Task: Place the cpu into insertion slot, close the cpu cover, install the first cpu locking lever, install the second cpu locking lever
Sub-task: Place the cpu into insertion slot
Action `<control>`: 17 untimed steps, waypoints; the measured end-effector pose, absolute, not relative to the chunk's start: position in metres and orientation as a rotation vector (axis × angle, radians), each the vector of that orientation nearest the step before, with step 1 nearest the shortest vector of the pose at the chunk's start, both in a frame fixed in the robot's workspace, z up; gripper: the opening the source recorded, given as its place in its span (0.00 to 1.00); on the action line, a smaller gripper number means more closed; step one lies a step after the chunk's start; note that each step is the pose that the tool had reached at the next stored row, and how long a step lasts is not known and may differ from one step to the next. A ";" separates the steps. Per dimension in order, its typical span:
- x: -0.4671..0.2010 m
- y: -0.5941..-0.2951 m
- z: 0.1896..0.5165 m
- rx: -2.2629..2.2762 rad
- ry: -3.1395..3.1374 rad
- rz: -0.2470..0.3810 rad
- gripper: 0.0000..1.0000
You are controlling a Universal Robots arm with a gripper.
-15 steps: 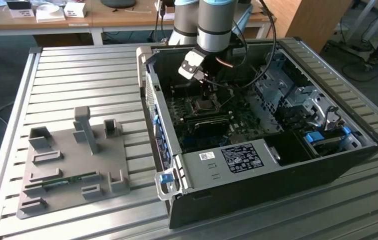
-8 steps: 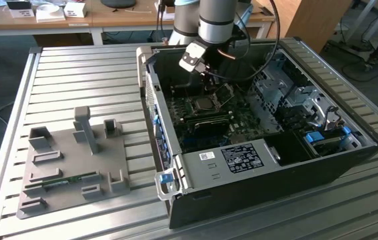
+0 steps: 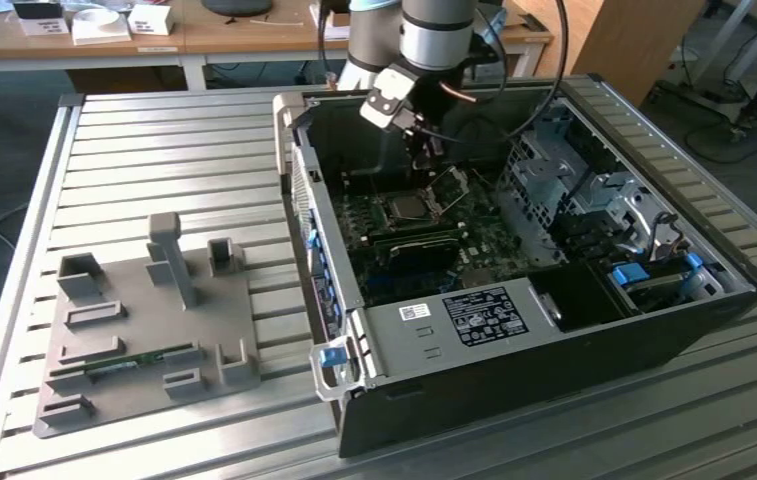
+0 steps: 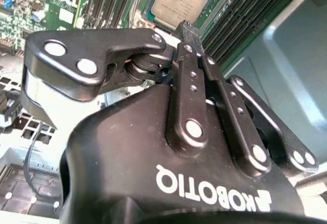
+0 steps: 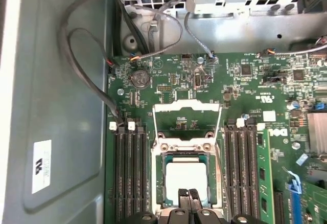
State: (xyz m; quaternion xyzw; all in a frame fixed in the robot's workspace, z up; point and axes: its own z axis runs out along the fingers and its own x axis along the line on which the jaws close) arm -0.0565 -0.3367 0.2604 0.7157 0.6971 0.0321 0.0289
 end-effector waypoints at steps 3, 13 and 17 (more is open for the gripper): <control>-0.056 -0.337 0.266 2.208 2.151 0.099 0.11; -0.056 -0.337 0.268 2.208 2.151 0.099 0.11; -0.052 -0.337 0.268 2.208 2.151 0.099 0.11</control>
